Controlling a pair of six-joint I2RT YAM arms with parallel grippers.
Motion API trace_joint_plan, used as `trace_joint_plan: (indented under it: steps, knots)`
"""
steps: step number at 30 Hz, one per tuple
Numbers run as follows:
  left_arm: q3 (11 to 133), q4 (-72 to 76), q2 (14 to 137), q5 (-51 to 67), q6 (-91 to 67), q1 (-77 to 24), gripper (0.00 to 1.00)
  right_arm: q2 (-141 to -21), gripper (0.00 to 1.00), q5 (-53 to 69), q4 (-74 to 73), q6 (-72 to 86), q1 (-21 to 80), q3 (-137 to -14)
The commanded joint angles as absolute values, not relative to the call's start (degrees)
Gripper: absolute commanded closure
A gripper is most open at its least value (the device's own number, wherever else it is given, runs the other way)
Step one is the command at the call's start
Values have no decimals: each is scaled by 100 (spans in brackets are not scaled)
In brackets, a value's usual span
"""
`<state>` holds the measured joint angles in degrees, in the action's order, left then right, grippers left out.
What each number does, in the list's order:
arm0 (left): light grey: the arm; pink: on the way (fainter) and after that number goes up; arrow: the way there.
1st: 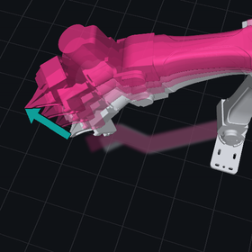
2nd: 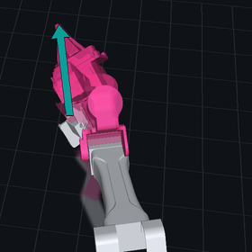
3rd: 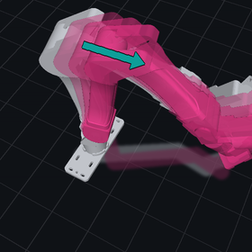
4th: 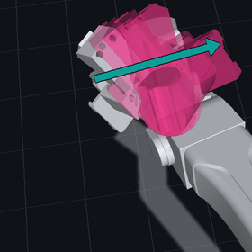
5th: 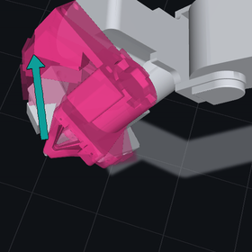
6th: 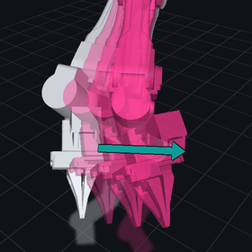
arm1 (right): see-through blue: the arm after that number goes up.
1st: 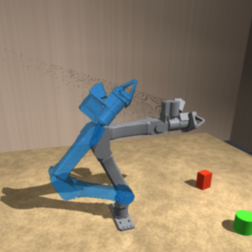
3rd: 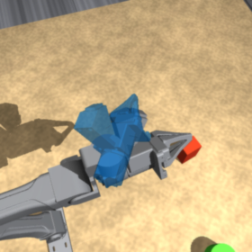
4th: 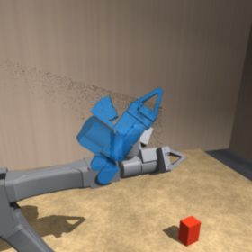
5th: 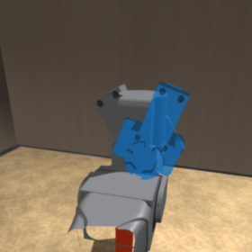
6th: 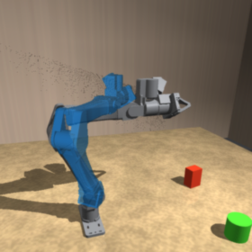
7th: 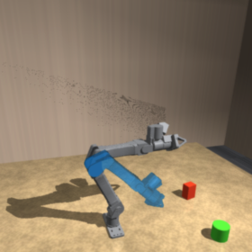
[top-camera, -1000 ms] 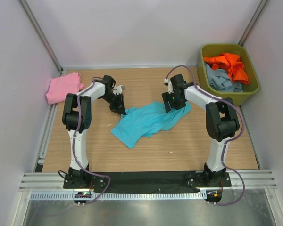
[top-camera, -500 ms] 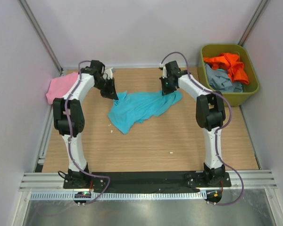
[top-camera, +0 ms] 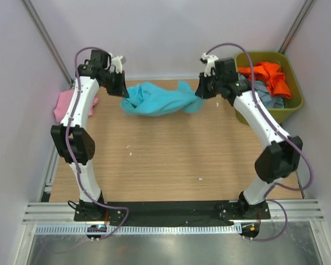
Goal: Fold and stack the t-shirts
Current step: Flatten the tshirt out
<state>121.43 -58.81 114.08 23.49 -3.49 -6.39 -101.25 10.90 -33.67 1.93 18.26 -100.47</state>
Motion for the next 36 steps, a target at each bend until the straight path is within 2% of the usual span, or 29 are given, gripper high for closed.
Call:
trace_joint_plan:
  steps: [1,3,4,5,6,7,9,10,12,17,23,36]
  knots:
    - [11559,-6960,11259,2514,-132,-642,100,-9441,99,1949,-4033,554,1819,-8950]
    - [11145,-6926,11329,2374,-176,-650,100,-9360,96,2047,-4436,632,1837,-8351]
    - [11118,-6891,11399,2243,-176,-650,100,-9395,89,2213,-4543,685,1837,-8228]
    - [11170,-6899,11565,2206,-106,-642,94,-9430,77,2258,-4587,694,1837,-8113]
    - [11388,-6908,11688,2136,-114,-633,82,-9465,50,2250,-4449,720,1828,-8121]
    - [11547,-6934,11785,1918,-149,-650,56,-9501,41,2137,-4334,773,1837,-8313]
    - [11785,-6908,11952,1794,-167,-642,41,-9763,32,1961,-4045,756,1828,-8708]
    - [11969,-6873,11979,1689,-176,-642,36,-9921,31,1803,-3991,712,1828,-8936]
    - [12128,-6882,12119,1644,-184,-650,34,-10238,31,1688,-3973,650,1819,-9657]
    - [12086,-6829,12296,1600,-220,-650,34,-11240,31,1301,-3903,616,1775,-10397]
    - [11848,-6750,12252,1635,-255,-650,35,-11934,33,1397,-3990,466,1767,-10380]
    - [11812,-6680,12234,1705,-351,-650,35,-12357,45,1511,-4052,554,1767,-10020]
